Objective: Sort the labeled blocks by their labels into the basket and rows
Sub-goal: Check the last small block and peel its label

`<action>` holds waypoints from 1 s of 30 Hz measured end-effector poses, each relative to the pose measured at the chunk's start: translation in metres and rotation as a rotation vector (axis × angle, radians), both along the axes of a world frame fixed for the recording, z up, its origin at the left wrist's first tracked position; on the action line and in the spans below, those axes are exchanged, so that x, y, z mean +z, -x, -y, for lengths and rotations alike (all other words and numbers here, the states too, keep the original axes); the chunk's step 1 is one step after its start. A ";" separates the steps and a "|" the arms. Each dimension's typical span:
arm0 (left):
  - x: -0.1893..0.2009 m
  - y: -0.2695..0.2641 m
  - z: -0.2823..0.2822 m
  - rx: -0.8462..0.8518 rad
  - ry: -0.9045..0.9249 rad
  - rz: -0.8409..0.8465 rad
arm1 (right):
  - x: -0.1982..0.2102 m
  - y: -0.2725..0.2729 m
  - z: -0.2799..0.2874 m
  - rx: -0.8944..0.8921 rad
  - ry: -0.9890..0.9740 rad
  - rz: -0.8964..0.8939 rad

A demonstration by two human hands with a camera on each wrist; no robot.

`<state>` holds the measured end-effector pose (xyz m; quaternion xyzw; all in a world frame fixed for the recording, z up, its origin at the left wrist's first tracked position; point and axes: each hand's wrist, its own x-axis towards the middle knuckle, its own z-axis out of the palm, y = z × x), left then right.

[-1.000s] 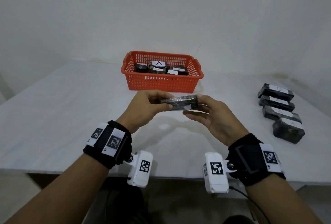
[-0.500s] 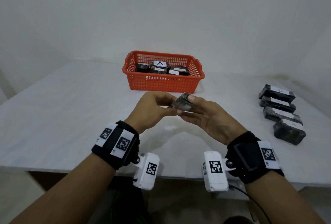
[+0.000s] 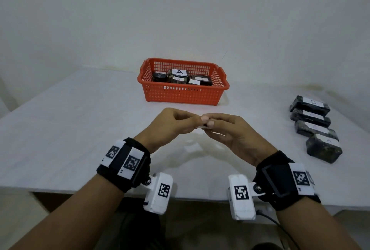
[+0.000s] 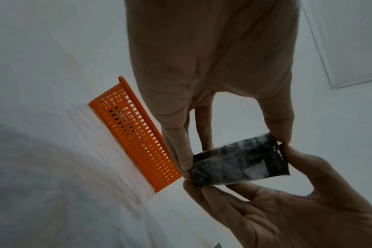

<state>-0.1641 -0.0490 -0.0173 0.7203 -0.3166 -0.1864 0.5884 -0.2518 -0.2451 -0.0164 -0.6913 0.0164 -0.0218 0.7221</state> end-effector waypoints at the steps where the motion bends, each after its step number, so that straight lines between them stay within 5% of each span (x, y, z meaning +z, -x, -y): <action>1: 0.000 0.001 0.001 -0.003 0.012 -0.005 | -0.001 0.001 0.000 0.016 -0.013 -0.006; 13: -0.003 -0.001 -0.001 0.005 0.047 -0.053 | 0.000 0.003 0.002 -0.119 0.067 0.087; 25: -0.002 -0.003 -0.005 -0.017 0.021 -0.051 | -0.001 0.007 0.005 -0.036 0.146 0.081; 30: -0.002 -0.003 -0.005 -0.002 0.052 -0.021 | 0.003 0.007 0.001 -0.027 -0.033 0.016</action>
